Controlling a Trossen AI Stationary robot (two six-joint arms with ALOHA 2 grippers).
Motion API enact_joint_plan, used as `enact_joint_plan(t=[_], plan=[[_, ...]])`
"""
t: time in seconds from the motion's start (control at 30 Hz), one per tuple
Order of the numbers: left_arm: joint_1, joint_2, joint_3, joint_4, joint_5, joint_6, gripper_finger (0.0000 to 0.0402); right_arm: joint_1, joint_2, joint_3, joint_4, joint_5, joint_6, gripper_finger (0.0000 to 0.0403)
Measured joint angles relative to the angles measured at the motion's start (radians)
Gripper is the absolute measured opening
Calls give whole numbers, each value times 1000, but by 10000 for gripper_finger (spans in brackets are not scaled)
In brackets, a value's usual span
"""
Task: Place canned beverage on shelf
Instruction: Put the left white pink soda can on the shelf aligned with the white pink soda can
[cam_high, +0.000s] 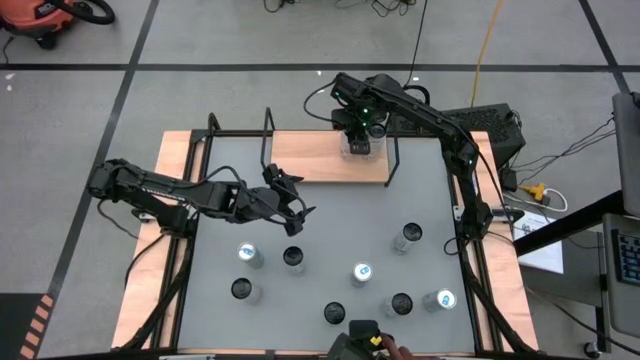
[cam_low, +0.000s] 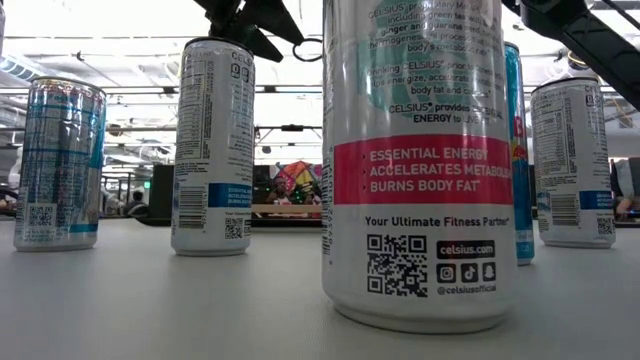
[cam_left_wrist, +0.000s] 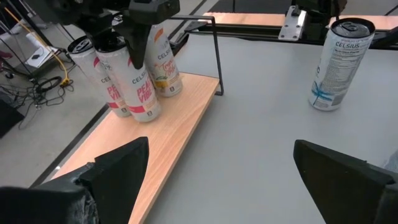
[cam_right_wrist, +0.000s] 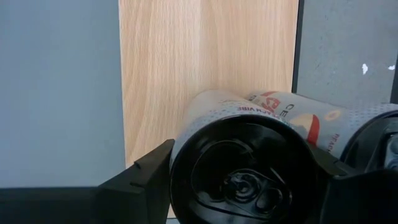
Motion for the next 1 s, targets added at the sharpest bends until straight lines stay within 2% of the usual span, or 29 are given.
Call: enact_joint_plan(t=[1.0], plan=[[-2, 0, 0, 0, 0, 0, 393, -4, 1, 0, 16, 0, -1, 209]])
